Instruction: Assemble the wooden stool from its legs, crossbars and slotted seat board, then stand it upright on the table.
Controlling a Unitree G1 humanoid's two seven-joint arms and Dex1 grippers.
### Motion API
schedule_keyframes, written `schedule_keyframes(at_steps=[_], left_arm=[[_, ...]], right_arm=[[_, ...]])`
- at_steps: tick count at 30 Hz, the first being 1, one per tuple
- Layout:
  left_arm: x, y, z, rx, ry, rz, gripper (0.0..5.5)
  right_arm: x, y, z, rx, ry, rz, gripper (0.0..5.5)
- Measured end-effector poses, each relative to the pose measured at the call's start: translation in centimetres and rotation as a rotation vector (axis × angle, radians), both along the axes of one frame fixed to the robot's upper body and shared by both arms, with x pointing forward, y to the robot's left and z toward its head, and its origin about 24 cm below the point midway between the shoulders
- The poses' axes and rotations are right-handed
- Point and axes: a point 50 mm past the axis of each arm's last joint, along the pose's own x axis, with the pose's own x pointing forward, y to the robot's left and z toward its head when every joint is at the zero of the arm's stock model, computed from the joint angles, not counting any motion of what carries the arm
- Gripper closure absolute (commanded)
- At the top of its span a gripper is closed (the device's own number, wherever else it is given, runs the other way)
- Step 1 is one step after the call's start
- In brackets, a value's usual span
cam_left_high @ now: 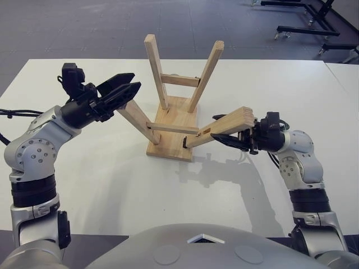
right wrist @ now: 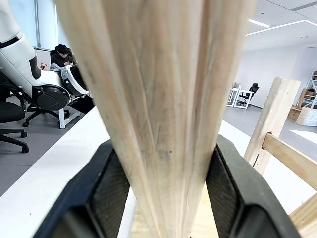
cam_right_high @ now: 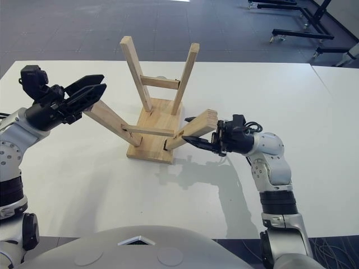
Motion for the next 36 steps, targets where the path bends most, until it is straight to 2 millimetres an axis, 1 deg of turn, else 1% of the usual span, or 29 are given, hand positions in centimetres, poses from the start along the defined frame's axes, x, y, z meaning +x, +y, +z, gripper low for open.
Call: schedule_keyframes(at_steps=[3, 7, 16, 33, 34, 36], left_arm=[[0.2, 0.0, -0.1, -0.003, 0.007, -0.004, 2.56], [0.4, 0.1, -0.1, -0.003, 0.006, 0.001, 2.56], [0.7, 0.2, 0.0, 0.013, 0.004, -0.026, 2.56], [0.8, 0.1, 0.1, 0.021, -0.002, -0.034, 2.56], [0.8, 0.1, 0.1, 0.021, -0.003, -0.034, 2.56], [0.8, 0.0, 0.1, 0.022, -0.004, -0.040, 2.56]], right_arm=[[0.2, 1.0, -0.2, 0.000, 0.003, 0.007, 3.45], [0.7, 1.6, -0.5, 0.013, 0.022, -0.013, 3.45], [1.3, 2.2, -0.7, 0.032, 0.052, -0.028, 3.45], [1.5, 2.1, 0.2, -0.006, 0.086, -0.040, 3.45], [1.5, 2.0, 0.2, -0.005, 0.087, -0.040, 3.08], [1.5, 1.9, 0.1, -0.003, 0.117, -0.032, 2.79]])
